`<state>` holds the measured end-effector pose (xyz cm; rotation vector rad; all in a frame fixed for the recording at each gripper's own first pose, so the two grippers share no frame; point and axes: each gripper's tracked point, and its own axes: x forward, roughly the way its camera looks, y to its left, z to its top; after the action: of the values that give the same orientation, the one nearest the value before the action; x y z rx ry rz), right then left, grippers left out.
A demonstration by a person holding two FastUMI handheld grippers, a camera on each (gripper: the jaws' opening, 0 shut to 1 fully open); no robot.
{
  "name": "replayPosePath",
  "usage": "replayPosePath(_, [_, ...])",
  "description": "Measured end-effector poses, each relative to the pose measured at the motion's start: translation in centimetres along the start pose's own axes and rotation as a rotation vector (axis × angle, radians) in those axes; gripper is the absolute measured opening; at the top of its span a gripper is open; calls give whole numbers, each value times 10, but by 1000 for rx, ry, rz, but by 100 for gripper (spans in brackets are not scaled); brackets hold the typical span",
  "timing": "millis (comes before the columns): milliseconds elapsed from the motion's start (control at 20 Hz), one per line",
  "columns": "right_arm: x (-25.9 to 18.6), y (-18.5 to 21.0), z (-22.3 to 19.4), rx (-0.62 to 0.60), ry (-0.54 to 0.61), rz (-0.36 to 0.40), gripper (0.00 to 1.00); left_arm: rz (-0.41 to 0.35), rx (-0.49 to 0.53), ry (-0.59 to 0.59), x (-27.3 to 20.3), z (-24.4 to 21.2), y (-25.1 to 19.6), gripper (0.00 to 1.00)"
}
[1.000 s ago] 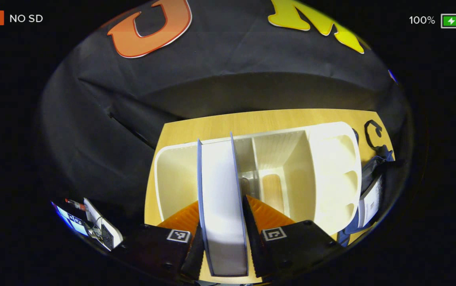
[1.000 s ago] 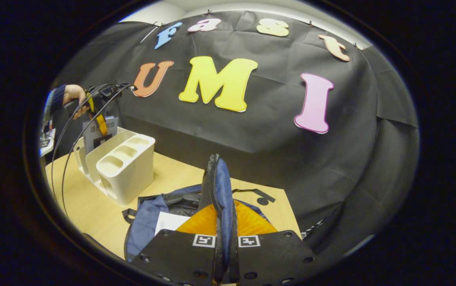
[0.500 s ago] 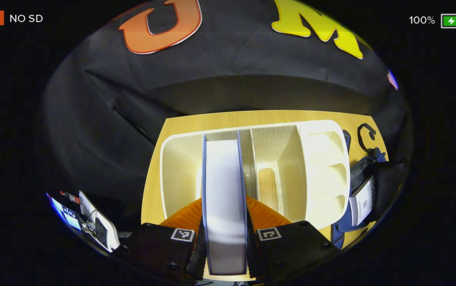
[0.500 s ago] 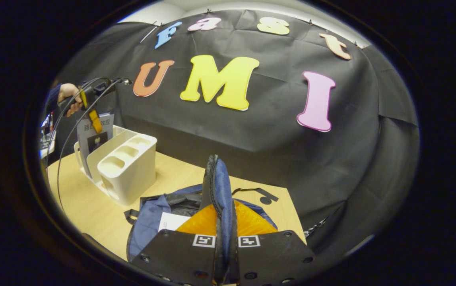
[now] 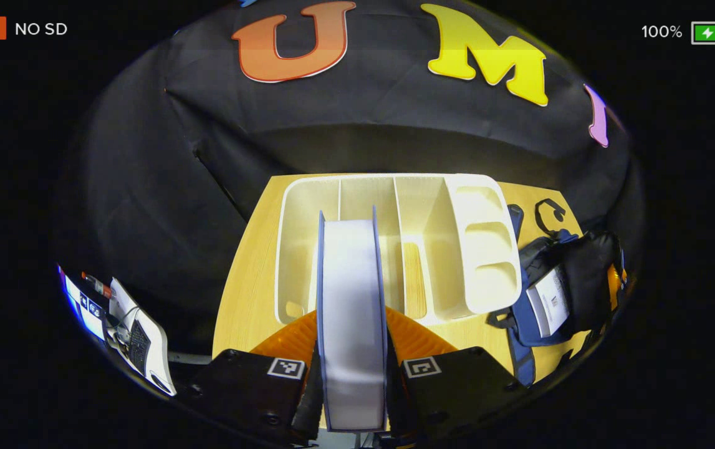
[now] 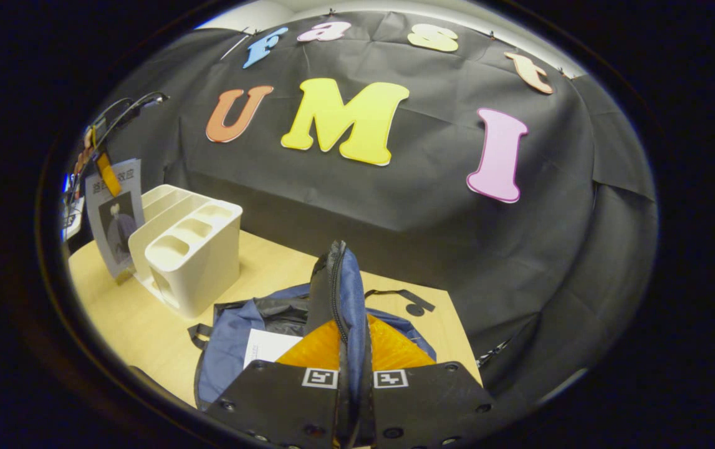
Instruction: Open the schoolbag, grab two books from the bookshelf and put them into the schoolbag.
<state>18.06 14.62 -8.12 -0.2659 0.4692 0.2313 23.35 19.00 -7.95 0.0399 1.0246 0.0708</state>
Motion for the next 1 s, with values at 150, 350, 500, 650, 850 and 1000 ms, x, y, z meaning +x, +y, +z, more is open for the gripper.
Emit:
replayPosePath(150, [3, 2, -5, 9, 9, -9, 6, -33, 25, -3, -17, -30, -6, 43])
replayPosePath(350, [1, 1, -5, -17, 9, -50, 6, -108, 36, -42, -41, -70, -19, 43])
replayPosePath(500, [1, 4, -7, -33, 7, -73, 6, -165, 26, -84, -56, -89, -26, 43])
replayPosePath(650, [3, 6, -14, -35, 26, -86, 6, -241, 12, -118, -64, -101, -38, 47])
replayPosePath(850, [2, 14, -11, -44, 28, -87, 6, -376, -51, -139, -67, -109, -63, 47])
replayPosePath(1000, [6, 16, -17, -52, 37, -89, 6, -464, -87, -157, -65, -107, -84, 43])
